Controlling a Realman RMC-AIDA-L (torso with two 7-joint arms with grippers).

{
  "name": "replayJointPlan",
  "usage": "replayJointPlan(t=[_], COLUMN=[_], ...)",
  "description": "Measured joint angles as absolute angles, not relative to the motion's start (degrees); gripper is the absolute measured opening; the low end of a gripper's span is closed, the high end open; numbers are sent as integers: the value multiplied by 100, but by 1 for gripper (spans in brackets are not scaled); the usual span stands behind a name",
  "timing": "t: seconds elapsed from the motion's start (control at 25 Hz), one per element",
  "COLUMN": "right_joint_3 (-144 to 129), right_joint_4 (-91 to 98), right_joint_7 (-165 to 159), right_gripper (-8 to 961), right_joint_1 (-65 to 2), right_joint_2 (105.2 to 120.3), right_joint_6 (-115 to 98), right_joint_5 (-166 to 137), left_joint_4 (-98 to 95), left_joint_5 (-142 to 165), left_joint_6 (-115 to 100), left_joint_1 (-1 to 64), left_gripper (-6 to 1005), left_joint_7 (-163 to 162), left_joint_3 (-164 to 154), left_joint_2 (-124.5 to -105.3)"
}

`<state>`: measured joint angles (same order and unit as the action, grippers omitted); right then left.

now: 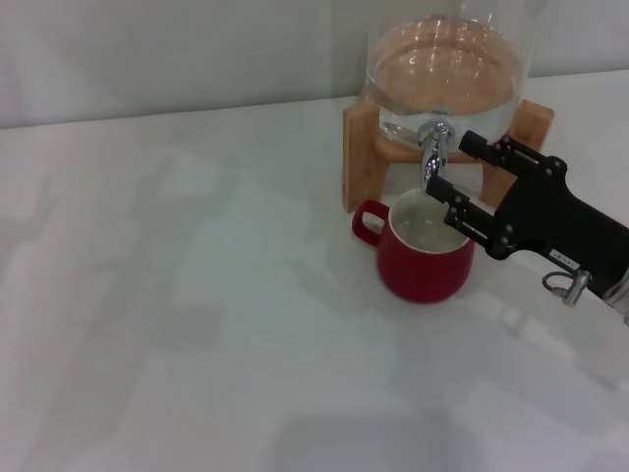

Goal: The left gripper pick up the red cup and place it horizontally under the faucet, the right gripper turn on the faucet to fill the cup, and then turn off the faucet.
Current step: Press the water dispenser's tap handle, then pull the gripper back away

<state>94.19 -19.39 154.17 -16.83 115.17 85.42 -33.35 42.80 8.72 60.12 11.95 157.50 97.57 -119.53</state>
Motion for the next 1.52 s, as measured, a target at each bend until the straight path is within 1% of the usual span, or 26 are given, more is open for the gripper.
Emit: replayJointPlan(t=[0.68, 1.52], right_joint_3=[9422, 9452], right_joint_4=[-2018, -2166], right_joint_7=[15416, 15420], right_gripper=[598, 598], right_joint_1=[-1787, -1774], right_joint_2=[11540, 11534], right_joint_6=[8319, 7964], right_joint_5=[-3322, -3216], left_joint_4=[4281, 4280], left_joint_5=[917, 915], left_joint_6=[6028, 6016], left_joint_1=[1197, 1196], left_gripper=[863, 863], left_joint_7=[15750, 15750], left_joint_3=[9747, 9747], left_joint_2=[-11953, -11947])
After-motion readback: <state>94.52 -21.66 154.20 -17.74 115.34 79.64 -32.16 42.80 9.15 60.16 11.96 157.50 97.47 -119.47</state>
